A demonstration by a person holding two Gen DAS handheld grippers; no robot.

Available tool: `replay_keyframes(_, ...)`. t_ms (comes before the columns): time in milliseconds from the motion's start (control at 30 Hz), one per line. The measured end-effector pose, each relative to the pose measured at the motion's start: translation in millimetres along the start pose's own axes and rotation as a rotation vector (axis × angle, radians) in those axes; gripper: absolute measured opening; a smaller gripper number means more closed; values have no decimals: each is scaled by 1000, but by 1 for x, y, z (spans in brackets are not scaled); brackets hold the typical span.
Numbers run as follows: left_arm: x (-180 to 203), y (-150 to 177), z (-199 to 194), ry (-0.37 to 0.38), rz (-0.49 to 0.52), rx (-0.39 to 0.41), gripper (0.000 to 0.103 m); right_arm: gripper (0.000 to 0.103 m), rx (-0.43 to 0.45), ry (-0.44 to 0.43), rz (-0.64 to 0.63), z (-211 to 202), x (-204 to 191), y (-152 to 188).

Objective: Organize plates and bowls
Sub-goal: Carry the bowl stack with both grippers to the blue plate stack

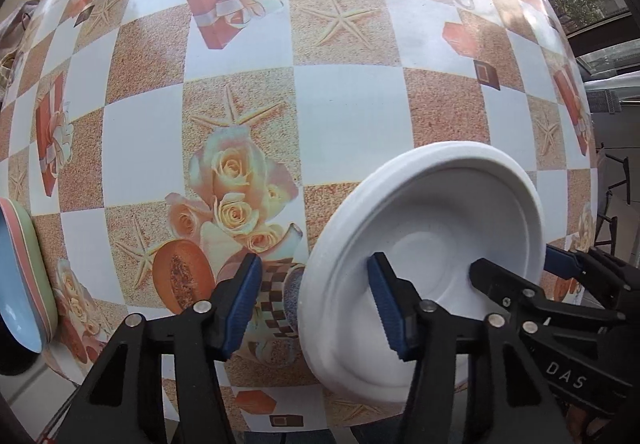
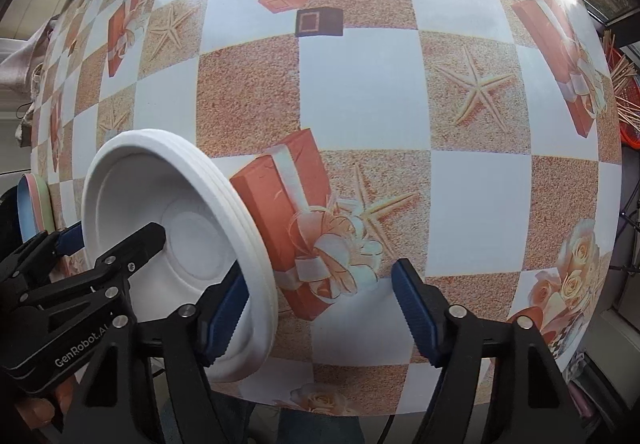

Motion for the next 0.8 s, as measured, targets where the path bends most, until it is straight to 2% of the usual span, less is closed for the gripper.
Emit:
replay_keyframes(67, 5, -2, -1, 13, 15, -8, 39, 48, 0, -22, 7, -1, -2, 1)
replay_keyframes(100, 7, -2, -1, 24, 22, -12, 34, 45, -3, -34, 12, 0, -3, 1)
replay_keyframes(167, 9, -4, -2, 18, 25, -14, 34, 32, -10, -65, 17, -1, -5, 1)
replay_keyframes(233, 9, -4, -2, 16, 22, -16, 34, 18, -40, -139, 36, 3, -9, 0)
replay_keyframes(333, 13, -3, -1, 6, 24, -7, 34, 18, -32, -141, 65, 2, -9, -1)
replay_keyframes(500, 14, -2, -2, 0, 47, -4, 34, 20, -15, -91, 46, 1, -18, 2)
replay_keyframes(800, -1, 10, -5, -26, 144, 1, 35, 21, -20, -65, 84, 10, -46, 11)
Point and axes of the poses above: each gripper's, at about its wrist camera, not at the fingertips, and z roughly the way its jaws point, x to its right, y to its underside, the point moved 2 cm from there along z, roughly the way its jaws point, and after that the axes turned 2 degrees about -y, right-handed, at the moved point
